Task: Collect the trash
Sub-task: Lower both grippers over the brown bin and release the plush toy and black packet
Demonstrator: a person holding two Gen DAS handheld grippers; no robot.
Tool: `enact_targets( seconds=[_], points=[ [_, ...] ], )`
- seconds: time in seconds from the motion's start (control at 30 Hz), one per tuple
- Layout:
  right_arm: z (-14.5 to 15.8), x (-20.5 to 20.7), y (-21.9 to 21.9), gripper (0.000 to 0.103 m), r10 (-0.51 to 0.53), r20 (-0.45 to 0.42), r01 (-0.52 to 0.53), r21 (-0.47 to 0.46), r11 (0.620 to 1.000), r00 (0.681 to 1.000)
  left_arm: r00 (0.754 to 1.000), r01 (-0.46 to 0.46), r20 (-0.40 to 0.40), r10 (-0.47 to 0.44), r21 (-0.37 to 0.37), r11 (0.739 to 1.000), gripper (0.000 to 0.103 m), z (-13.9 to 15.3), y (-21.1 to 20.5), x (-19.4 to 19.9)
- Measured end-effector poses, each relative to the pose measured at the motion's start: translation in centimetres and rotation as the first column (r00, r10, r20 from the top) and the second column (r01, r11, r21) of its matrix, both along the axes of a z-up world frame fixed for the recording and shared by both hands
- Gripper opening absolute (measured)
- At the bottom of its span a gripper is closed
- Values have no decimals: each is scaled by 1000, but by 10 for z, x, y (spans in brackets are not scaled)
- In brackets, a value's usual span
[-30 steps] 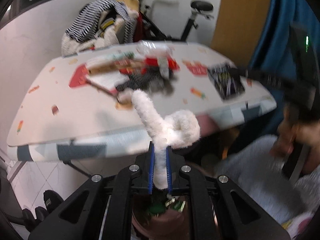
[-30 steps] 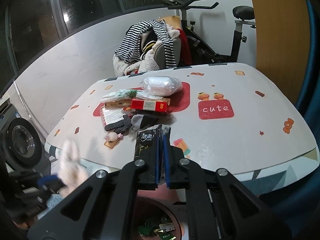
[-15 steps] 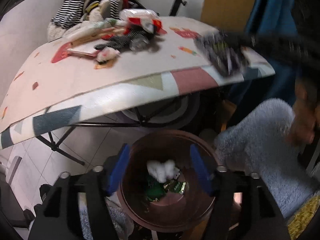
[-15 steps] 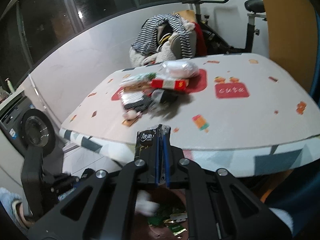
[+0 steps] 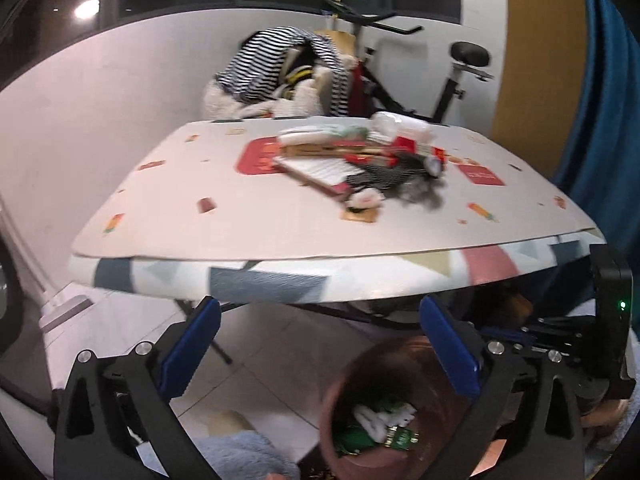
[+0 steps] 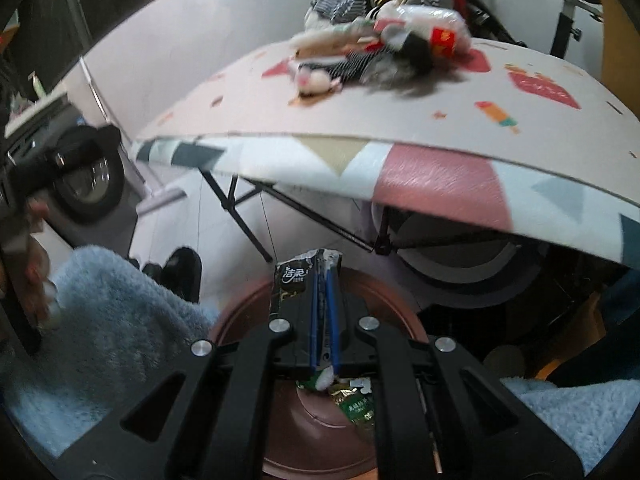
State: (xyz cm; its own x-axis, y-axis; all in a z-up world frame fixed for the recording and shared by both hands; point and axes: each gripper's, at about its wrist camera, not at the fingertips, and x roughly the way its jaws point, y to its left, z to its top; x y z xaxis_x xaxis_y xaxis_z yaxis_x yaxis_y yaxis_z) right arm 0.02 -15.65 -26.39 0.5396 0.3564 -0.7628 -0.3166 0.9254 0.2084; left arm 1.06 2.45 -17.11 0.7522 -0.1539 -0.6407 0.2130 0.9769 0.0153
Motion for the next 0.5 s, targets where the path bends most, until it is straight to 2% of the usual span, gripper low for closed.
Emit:
enact_targets(
  seconds=[0.17, 0.27, 0.5],
  points=[
    [-11, -3, 11, 9, 35, -21, -35, -32, 999, 999, 999, -47, -7, 47, -26, 999, 97, -12, 15, -8],
    [-14, -2, 15, 10, 44, -27, -45, -53, 998, 999, 998, -62, -5, 62, 0, 998, 97, -15, 12, -7],
    [-17, 0, 17, 13, 36, -33, -39, -70, 997, 999, 1000, -19, -2, 19, 77, 997, 97, -23, -6, -7]
  ],
)
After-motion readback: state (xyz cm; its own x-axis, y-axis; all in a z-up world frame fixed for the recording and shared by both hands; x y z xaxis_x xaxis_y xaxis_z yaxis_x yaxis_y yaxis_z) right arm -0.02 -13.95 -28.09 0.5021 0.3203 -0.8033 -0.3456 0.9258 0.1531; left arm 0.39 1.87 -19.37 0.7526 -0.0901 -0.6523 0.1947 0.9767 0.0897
